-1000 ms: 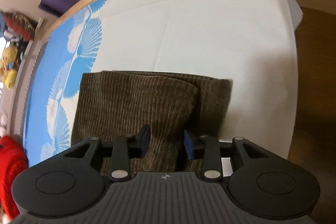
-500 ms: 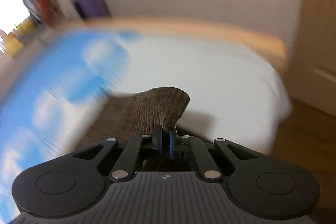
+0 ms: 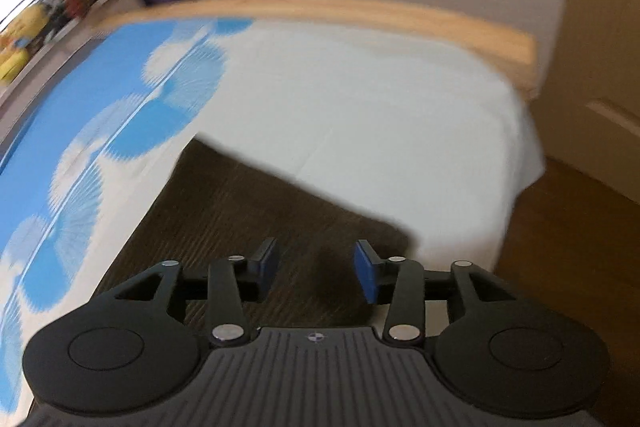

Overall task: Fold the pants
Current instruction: 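Open the right gripper on the folded legs while the left gripper releases the waistband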

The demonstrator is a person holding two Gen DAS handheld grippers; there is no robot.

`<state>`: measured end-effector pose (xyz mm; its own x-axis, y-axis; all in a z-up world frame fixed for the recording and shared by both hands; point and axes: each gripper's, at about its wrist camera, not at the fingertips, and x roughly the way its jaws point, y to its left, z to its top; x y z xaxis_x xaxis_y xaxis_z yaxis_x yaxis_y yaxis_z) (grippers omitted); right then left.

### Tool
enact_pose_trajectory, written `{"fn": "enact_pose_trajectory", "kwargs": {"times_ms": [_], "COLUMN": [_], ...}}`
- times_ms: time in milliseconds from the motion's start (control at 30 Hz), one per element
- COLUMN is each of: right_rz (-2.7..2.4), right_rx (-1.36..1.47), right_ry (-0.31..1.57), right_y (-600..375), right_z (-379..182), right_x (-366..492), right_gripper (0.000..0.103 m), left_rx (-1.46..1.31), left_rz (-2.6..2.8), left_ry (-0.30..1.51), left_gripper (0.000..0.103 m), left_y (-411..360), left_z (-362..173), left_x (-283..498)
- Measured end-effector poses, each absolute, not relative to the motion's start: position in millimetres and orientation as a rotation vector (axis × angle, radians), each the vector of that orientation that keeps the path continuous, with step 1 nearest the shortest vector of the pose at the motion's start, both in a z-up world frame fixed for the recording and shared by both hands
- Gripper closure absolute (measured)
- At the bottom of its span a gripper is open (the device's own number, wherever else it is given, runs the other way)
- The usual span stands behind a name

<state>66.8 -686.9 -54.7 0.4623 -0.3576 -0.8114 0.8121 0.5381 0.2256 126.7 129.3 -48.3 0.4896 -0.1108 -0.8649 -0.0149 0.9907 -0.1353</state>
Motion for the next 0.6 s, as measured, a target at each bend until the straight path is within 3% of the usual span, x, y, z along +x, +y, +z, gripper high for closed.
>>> {"fn": "enact_pose_trajectory", "kwargs": {"times_ms": [33,67,100,133,267,433,533,600], "right_rz": [-0.759,-0.724,-0.694,-0.668,-0.69,-0.813,-0.918,-0.969], "right_rx": [0.676,0.692,0.713,0.741,0.728,0.675,0.684,0.734], "right_ry": [0.809,0.841,0.871,0.907,0.977,0.902,0.891,0.899], "right_y": [-686.9,-683.0,-682.4,-682.7,-681.0,-693.3,-703.8,-713.6], "right_z": [-59.4,-67.1,-73.4,-81.2,-91.3,-79.7,-84.6,-92.5], "right_x": [69.8,71.5,74.4,77.0,80.3,70.0,58.1,50.5], "right_gripper": [0.047,0.044,0.042,0.042,0.042,0.042,0.035,0.034], "left_rx": [-0.082,-0.053,-0.049,-0.064,-0.112,-0.098,-0.06,-0.032], "left_rz": [-0.026,0.018,0.049,0.058,0.063,0.05,0.104,0.164], "left_ry": [1.135,1.216,1.257,1.253,1.117,0.947,1.066,1.199], "left_gripper": [0.075,0.087,0.093,0.093,0.09,0.09,0.083,0.087], "left_y": [125.3,125.3,126.9,129.8,132.5,112.9,108.7,106.7], "left_z": [-64.2,-80.7,-90.5,-89.9,-68.2,-48.4,-70.6,-95.4], "left_x": [130.0,134.0,136.9,138.5,136.7,154.1,175.0,181.0]}}
